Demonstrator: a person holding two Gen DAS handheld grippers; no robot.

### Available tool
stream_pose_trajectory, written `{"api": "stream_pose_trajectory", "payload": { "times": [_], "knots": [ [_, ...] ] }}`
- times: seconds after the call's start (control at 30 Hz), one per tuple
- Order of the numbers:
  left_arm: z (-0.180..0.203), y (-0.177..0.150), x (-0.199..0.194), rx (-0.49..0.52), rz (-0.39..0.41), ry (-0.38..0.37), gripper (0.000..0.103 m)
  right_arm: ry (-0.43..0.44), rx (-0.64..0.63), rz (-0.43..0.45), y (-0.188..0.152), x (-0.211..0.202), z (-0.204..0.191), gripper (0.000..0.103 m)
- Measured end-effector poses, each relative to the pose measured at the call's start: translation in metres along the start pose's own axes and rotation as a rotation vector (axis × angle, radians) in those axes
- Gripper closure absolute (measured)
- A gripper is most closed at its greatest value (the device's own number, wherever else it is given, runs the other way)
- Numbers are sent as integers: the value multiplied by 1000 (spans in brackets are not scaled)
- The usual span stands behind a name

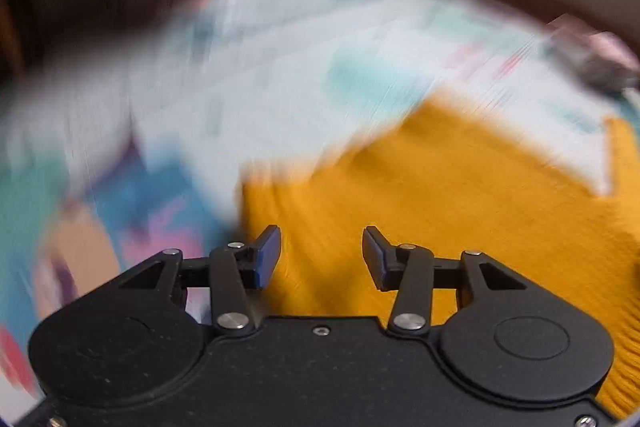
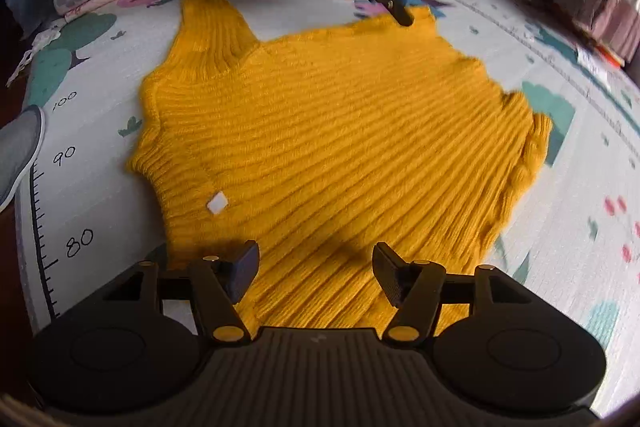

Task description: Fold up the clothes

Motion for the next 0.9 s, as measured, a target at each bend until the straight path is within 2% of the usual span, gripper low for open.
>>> {"api": "stream_pose_trajectory", "payload": {
  "times": [0.07, 0.17, 0.23, 0.33, 0.4, 0.5, 0.57, 0.63, 0.67, 0.7, 0.73, 0.8, 0.87, 0.9],
  "knots": [
    [-12, 8, 2, -89, 25, 21, 68, -3, 25, -2, -4, -1, 2, 39],
    [-9, 15, -1, -119, 145, 11, 67, -4, 78, -3, -8, -3, 6, 36],
    [-5, 13, 9, -90, 166, -10, 67, -2, 86, -2, -12, -3, 6, 36],
    [-2, 3, 37, -31, 47, 19, 65, 8, 99, -3, -13, -6, 7, 36],
    [0, 12, 45, -49, 38, 29, 66, 16, 117, -6, -15, -9, 9, 36],
    [10, 26, 46, -53, 113, -4, 63, -12, 134, 36, -20, -24, 9, 38],
    [14, 23, 68, -28, 33, 41, 60, -28, 166, 58, -26, -31, 10, 38],
    [22, 21, 82, 18, -14, 85, 56, 0, 203, -7, -35, -23, 10, 37],
    [28, 27, 83, 33, -32, 115, 57, 22, 209, -58, -40, -15, 9, 34],
    [39, 32, 78, 61, -6, 123, 57, 10, 170, -37, -43, -18, 5, 35],
    [53, 35, 63, 84, 44, 95, 57, -8, 141, -20, -43, -23, 1, 36],
    [81, 34, 37, 82, 99, -12, 56, -19, 204, 6, -45, -31, 6, 39],
    [114, 19, 27, 133, 94, -102, 56, -28, 309, 35, -50, -40, 14, 39],
    [129, 8, 26, 169, 65, -136, 56, -26, 362, 40, -53, -42, 18, 39]
  ]
}}
Point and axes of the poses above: each gripper's, at about its wrist camera, not at the fingertips, and x roughly the way its jaws point, z to its right, y to its top, the point moved 2 cm from there along x, roughly the way its jaws point, and after that the axes turned 3 degrees about z, right-handed, at the moved point
